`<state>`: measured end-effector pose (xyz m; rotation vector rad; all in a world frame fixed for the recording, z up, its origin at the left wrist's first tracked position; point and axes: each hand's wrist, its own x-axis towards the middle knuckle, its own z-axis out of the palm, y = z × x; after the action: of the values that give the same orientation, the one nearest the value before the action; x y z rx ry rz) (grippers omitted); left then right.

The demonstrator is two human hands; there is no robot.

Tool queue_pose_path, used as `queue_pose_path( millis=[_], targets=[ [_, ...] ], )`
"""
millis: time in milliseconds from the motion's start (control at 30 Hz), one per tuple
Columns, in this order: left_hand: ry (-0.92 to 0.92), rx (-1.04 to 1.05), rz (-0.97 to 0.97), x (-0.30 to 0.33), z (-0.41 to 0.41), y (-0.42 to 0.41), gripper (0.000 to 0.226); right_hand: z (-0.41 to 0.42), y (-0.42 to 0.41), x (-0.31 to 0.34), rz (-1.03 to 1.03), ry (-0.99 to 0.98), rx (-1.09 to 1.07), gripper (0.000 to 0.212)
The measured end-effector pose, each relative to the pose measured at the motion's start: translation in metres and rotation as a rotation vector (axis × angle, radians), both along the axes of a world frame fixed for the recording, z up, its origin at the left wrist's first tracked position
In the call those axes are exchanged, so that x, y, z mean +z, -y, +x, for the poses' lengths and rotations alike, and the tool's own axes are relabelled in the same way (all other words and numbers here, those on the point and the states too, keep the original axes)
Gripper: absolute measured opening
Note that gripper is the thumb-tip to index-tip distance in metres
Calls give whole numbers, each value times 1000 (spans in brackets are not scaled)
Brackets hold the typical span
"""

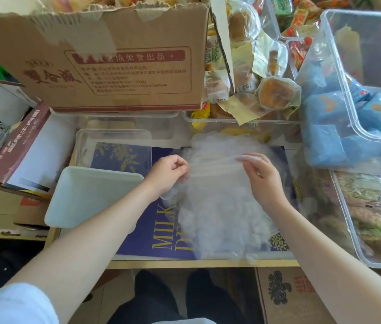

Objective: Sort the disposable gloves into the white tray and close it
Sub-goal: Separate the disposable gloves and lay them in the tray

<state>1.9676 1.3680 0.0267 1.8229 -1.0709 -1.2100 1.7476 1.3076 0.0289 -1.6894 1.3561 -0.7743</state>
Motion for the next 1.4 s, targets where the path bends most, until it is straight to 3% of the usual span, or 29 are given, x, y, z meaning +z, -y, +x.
queue_pose_path(
  millis=[67, 133, 200, 267, 400, 533, 600, 700, 867, 933, 1033, 1133, 1200, 1300, 1400],
  targets=[
    [19, -35, 20, 2, 9, -6, 13, 3, -9, 3, -97, 112, 71, 24],
    [-119, -39, 25, 6, 17, -11, 21, 11, -20, 10, -135, 172, 206, 28],
    [-233, -9, 10, 13, 19, -16, 21, 21, -32, 17, -53, 236, 325, 31],
    [-252, 62, -60, 20, 18, -21, 3, 32, -42, 20, 46, 295, 353, 33],
    [-51, 187, -206, 25, 27, -34, 22, 50, -54, 15, 279, 345, 144, 31],
    [197, 140, -266, 33, 37, -50, 21, 64, -72, 1, 491, 308, 166, 22],
    [132, 173, -195, 33, 41, -56, 15, 70, -77, -3, 603, 377, 104, 20],
    [-147, 212, -40, 31, 46, -61, 12, 75, -73, -5, 666, 406, -54, 20],
    [45, 200, -31, 17, 60, -66, 21, 84, -67, -6, 653, 376, -56, 22],
    [234, 204, -40, 12, 73, -65, 17, 86, -64, -11, 636, 359, -81, 19],
    [415, 194, -8, 3, 94, -71, 11, 78, -62, -30, 447, 82, -83, 16],
    [439, 198, -9, -3, 108, -78, 31, 62, -65, -47, 248, -494, 149, 47],
    [477, 196, 7, -6, 113, -81, 30, 58, -71, -54, 261, -700, 295, 70],
    [490, 158, 22, -9, 120, -82, 18, 59, -81, -64, 216, -880, 391, 81],
    [466, 88, 2, -10, 121, -83, 12, 62, -85, -73, 123, -886, 290, 60]
  ],
)
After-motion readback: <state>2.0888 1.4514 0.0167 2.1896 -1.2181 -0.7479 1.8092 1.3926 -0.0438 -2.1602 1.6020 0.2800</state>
